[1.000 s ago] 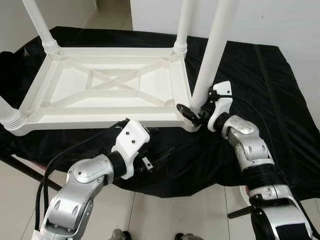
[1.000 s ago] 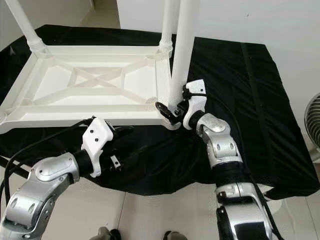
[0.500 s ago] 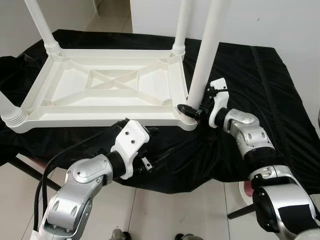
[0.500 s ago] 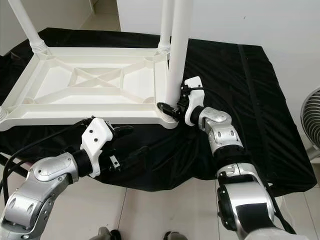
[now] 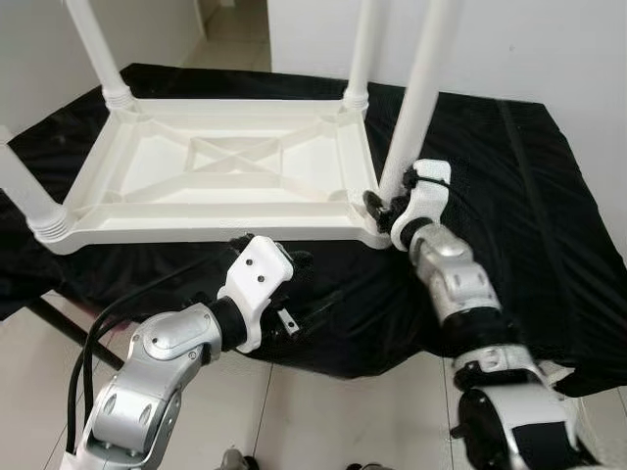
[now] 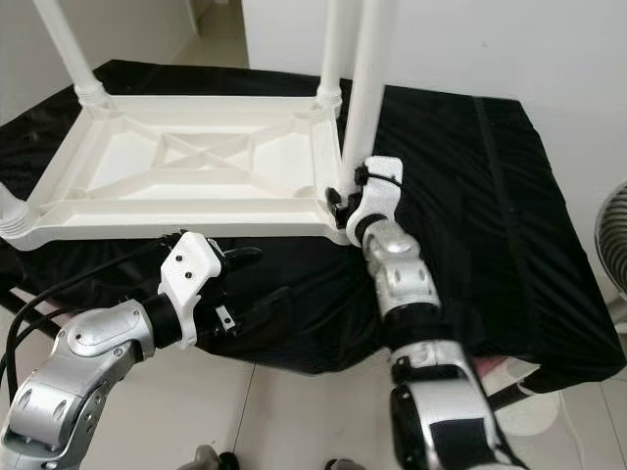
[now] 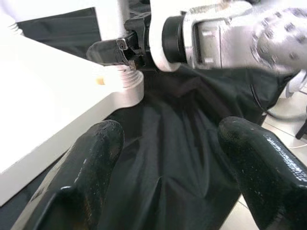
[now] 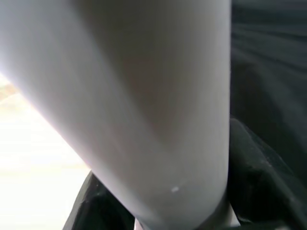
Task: Building children table
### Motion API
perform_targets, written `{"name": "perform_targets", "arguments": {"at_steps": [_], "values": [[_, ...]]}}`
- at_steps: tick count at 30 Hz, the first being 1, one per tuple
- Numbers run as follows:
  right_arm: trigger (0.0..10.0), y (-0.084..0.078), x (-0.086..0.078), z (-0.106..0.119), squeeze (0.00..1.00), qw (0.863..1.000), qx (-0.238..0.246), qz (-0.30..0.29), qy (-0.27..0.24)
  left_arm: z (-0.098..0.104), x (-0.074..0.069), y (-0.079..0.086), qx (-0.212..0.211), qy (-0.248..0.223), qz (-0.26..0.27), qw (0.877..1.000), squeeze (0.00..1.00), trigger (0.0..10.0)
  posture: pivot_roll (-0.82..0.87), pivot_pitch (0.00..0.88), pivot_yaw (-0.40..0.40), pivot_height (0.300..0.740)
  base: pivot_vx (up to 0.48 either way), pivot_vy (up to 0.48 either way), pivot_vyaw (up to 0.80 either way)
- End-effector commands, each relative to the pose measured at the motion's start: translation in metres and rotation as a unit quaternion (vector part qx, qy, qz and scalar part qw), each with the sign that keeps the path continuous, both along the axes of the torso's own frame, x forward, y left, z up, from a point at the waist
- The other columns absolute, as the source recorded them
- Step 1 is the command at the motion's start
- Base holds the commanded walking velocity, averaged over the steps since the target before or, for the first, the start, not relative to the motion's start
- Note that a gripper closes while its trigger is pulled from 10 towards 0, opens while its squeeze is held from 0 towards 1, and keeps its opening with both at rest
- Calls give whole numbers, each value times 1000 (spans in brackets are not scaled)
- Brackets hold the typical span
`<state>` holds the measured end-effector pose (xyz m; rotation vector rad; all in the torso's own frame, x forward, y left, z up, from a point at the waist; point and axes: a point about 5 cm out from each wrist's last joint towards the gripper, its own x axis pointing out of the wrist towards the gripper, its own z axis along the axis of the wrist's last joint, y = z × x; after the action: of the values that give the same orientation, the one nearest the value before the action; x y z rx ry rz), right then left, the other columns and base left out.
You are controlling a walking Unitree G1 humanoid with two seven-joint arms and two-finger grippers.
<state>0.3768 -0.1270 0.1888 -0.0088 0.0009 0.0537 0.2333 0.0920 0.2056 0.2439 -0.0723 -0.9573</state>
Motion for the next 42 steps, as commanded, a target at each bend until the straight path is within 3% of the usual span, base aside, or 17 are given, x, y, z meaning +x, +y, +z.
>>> {"name": "perform_targets", "arguments": {"at_steps": [1, 8, 9, 11, 12, 13, 14, 16, 17, 21, 22, 25, 28, 31, 36, 41, 42], "values": [[0, -10, -11, -43, 0, 994, 7, -60, 86, -1, 1, 2, -3, -2, 33, 999, 0, 10000, -29, 151, 45, 740, 0, 0, 0], [0, 7, -19, -34, 0, 995, 17, -84, 42, -1, 1, 1, -4, -2, 33, 999, 0, 10000, -29, 151, 44, 740, 0, 0, 0], [8510, 8, -18, -30, 0, 997, 14, -69, 34, -1, 2, 1, -4, -2, 34, 999, 0, 10000, -29, 152, 43, 740, 0, 0, 0], [8510, 10, -17, -28, 0, 998, 11, -59, 29, -1, 2, 1, -4, -2, 34, 999, 0, 10000, -29, 152, 43, 740, 0, 0, 0], [10000, 9, -17, -24, 0, 998, 2, -56, 13, -1, 2, 1, -4, -2, 34, 999, 0, 10000, -29, 152, 43, 740, 0, 0, 0], [10000, 9, -17, -24, 0, 998, 2, -56, 13, -1, 2, 1, -4, -2, 34, 999, 0, 10000, -29, 152, 43, 740, 0, 0, 0], [10000, 12, -16, -18, 118, 999, -6, -36, -1, -1, 2, 1, -4, -2, 34, 999, 0, 10000, -30, 153, 41, 740, 0, 0, 0], [10000, 14, -16, -16, 118, 1000, -6, -18, -3, -1, 2, 1, -4, -2, 34, 999, 0, 10000, -30, 153, 41, 740, 0, 0, 0], [10000, 20, -16, -11, 1000, 999, -2, 35, -11, -1, 2, 1, -4, -2, 35, 999, 0, 10000, -29, 153, 41, 740, 0, 0, 0], [10000, 22, -16, 0, 1000, 995, -10, 89, -44, -1, 2, 1, -5, -2, 35, 999, 0, 10000, -28, 155, 40, 740, 0, 0, 0], [10000, 24, -17, 3, 0, 992, -5, 113, -46, -1, 2, 1, -5, -3, 35, 999, 0, 10000, -28, 155, 40, 740, 0, 0, 0], [10000, 21, -16, 9, 0, 982, -25, 180, -56, 0, 2, 1, -5, -3, 36, 999, 0, 10000, -23, 158, 39, 740, 0, 0, 0], [10000, 6, -8, 17, 0, 953, -96, 284, -46, 0, 2, 2, -5, -3, 37, 999, 0, 10000, -18, 161, 40, 740, 0, 0, 0], [10000, 3, -7, 18, 0, 947, -103, 303, -39, 0, 1, 2, -5, -3, 37, 999, 0, 10000, -18, 161, 40, 740, 0, 0, 0], [10000, -1, -1, 24, 0, 913, -122, 388, -16, 1, 1, 3, -3, -3, 39, 999, 0, 10000, -12, 161, 42, 740, 0, 0, 0], [10000, 1, -1, 19, 0, 899, -139, 415, 1, 1, 1, 4, -4, -4, 41, 999, 0, 10000, -8, 161, 42, 740, 0, 0, 0], [2941, 1, 1, 18, 0, 902, -137, 409, 3, 2, 1, 4, -4, -4, 42, 999, 0, 10000, -8, 161, 42, 740, 0, 0, 0]]}}
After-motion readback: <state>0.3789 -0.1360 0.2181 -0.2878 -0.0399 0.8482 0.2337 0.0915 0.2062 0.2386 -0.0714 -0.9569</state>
